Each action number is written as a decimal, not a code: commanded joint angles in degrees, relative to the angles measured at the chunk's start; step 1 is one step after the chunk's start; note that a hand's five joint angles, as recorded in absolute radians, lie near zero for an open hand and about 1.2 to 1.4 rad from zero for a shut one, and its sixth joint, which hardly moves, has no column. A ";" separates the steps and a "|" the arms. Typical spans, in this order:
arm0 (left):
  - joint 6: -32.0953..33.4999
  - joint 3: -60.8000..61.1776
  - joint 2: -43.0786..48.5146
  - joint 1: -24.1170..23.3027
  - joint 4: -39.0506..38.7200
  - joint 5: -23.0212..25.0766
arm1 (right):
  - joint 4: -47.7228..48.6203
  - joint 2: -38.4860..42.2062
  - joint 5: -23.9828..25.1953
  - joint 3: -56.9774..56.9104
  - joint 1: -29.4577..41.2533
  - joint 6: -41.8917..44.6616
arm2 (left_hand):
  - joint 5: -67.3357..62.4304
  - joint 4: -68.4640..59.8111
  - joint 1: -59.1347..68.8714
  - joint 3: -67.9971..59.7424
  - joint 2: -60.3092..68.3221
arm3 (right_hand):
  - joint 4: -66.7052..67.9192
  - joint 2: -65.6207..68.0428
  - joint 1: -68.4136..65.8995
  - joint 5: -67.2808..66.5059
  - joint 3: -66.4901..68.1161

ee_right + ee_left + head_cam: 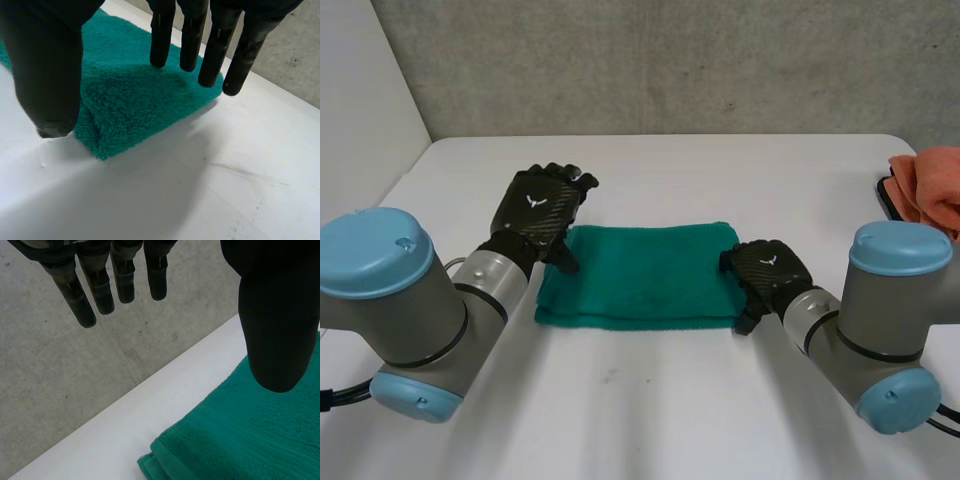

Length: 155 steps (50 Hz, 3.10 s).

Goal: Fold the laundry.

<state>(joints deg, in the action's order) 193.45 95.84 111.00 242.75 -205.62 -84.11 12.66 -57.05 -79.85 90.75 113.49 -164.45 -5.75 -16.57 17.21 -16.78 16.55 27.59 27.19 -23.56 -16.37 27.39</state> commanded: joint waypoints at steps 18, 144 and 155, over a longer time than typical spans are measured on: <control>0.00 0.75 -0.79 -0.09 -0.13 0.00 | -0.97 -3.74 0.39 4.67 -7.82 4.30 | -0.36 0.47 -1.11 0.68 -0.45 | 52.41 52.81 -56.44 -53.63 52.61; -6.07 -18.85 -9.14 -6.24 33.79 17.66 | 18.01 -2.37 -3.12 14.01 10.70 8.80 | 0.82 1.65 -2.29 1.86 -1.62 | -17.59 -17.19 13.56 16.37 -17.39; -6.33 -18.76 -9.05 -6.06 33.79 17.66 | 18.19 -0.17 -3.21 11.73 10.62 9.85 | 0.99 1.82 -2.46 2.03 -1.79 | -17.59 -17.19 13.56 16.37 -17.39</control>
<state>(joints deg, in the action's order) 187.30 77.04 101.94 236.56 -171.82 -66.44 30.84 -58.26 -83.05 103.68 124.17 -155.03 -4.46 -15.43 15.79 -15.61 15.38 13.48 12.69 -10.29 -2.89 12.36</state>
